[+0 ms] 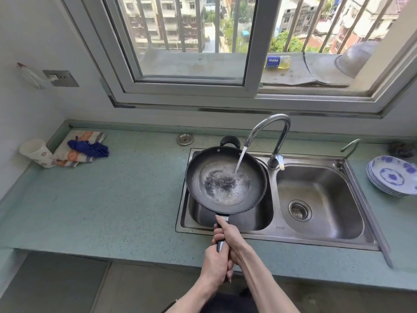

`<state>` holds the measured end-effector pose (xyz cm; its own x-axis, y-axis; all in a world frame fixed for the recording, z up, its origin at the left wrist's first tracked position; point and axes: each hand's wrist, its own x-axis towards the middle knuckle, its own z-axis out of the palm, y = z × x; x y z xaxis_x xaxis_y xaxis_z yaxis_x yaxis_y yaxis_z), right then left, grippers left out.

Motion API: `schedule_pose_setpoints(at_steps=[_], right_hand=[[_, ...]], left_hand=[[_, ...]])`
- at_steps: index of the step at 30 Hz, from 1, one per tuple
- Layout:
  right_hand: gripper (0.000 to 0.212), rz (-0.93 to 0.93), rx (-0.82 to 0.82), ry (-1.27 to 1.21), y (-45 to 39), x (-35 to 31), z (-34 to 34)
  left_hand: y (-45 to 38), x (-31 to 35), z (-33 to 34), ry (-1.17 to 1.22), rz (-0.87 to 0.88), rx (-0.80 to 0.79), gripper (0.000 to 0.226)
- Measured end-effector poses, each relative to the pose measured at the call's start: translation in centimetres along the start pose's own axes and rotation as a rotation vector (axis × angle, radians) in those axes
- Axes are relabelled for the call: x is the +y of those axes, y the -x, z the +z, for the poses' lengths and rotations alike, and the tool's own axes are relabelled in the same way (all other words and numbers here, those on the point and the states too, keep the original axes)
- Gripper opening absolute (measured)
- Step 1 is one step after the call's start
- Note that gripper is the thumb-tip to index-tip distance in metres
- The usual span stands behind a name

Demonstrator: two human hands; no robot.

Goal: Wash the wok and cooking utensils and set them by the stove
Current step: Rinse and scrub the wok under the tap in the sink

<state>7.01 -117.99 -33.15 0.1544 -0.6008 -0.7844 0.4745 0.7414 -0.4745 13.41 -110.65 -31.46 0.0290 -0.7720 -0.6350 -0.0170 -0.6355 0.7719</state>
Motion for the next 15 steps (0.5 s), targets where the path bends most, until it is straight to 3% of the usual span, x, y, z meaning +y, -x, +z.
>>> schedule_pose_setpoints(at_steps=[15], right_hand=[[0.030, 0.002, -0.028, -0.037, -1.0, -1.4, -0.5]], left_hand=[[-0.2, 2.2, 0.8, -0.003, 0.032, -0.003, 0.043]])
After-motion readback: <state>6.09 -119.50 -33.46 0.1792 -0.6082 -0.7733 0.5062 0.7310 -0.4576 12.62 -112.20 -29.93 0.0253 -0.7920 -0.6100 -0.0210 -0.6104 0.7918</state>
